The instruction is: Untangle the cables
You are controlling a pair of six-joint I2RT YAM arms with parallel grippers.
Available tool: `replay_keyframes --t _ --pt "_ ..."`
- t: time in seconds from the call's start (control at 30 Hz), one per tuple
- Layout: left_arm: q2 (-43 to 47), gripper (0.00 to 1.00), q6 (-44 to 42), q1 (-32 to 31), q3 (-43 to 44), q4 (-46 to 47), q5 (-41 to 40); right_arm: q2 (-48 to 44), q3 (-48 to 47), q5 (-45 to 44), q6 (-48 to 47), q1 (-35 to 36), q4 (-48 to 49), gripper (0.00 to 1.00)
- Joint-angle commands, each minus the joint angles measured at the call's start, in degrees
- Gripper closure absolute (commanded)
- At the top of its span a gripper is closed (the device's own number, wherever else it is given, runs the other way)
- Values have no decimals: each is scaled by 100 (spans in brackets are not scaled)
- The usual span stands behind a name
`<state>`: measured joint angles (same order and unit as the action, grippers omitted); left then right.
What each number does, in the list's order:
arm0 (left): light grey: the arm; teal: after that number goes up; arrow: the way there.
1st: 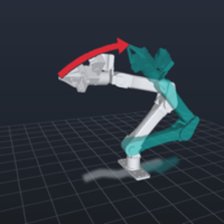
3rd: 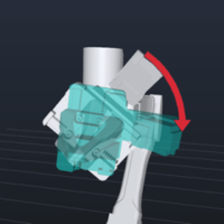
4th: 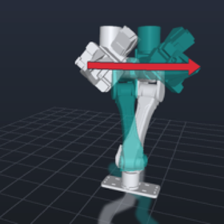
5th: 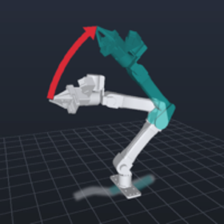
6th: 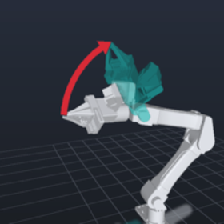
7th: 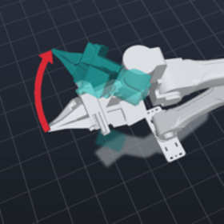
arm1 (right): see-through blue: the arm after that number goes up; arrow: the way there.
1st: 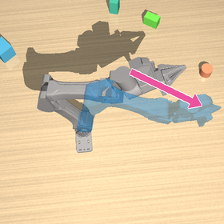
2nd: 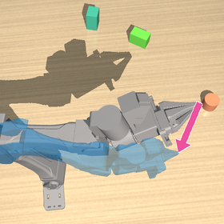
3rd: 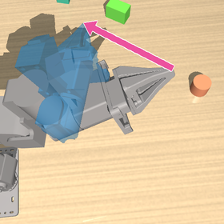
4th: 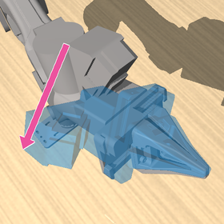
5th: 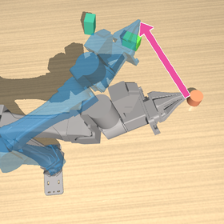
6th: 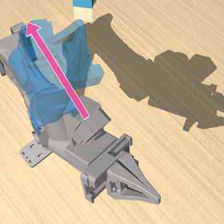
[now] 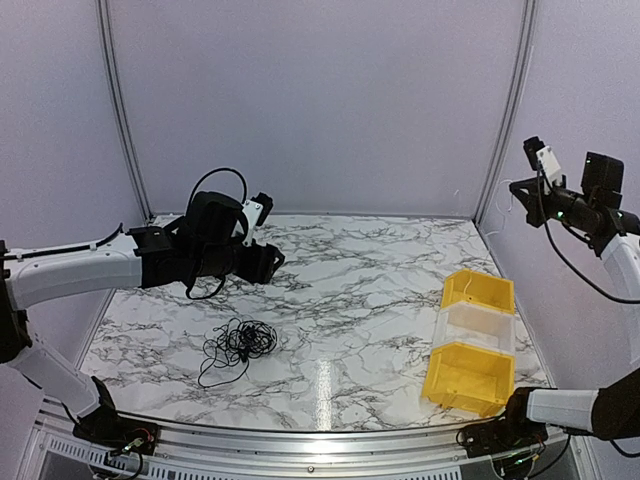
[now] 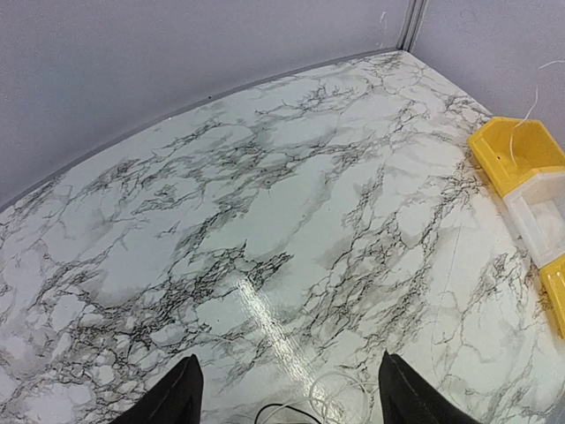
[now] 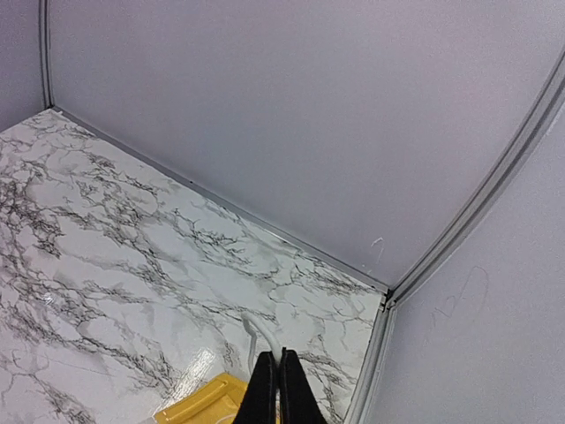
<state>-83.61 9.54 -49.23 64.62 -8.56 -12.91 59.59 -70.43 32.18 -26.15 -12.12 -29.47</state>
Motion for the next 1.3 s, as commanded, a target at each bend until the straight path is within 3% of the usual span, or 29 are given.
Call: replay_keyframes --t 0.0,0.6,0.87,1.13,1.27 --pt "102 29 97 62 -97 31 142 -166 185 -242 92 -314 89 100" --pt "-162 27 70 84 -155 25 -243 -580 1865 -294 -682 -361 -321 100" --pt "-315 27 307 415 -11 -146 39 -231 1677 89 -771 -361 -788 100" --pt "-331 27 682 818 -20 -173 366 -872 1459 1060 -909 -361 -1809 100" --pt "-294 27 641 822 -28 -191 314 -746 1636 833 -646 -361 -1429 100"
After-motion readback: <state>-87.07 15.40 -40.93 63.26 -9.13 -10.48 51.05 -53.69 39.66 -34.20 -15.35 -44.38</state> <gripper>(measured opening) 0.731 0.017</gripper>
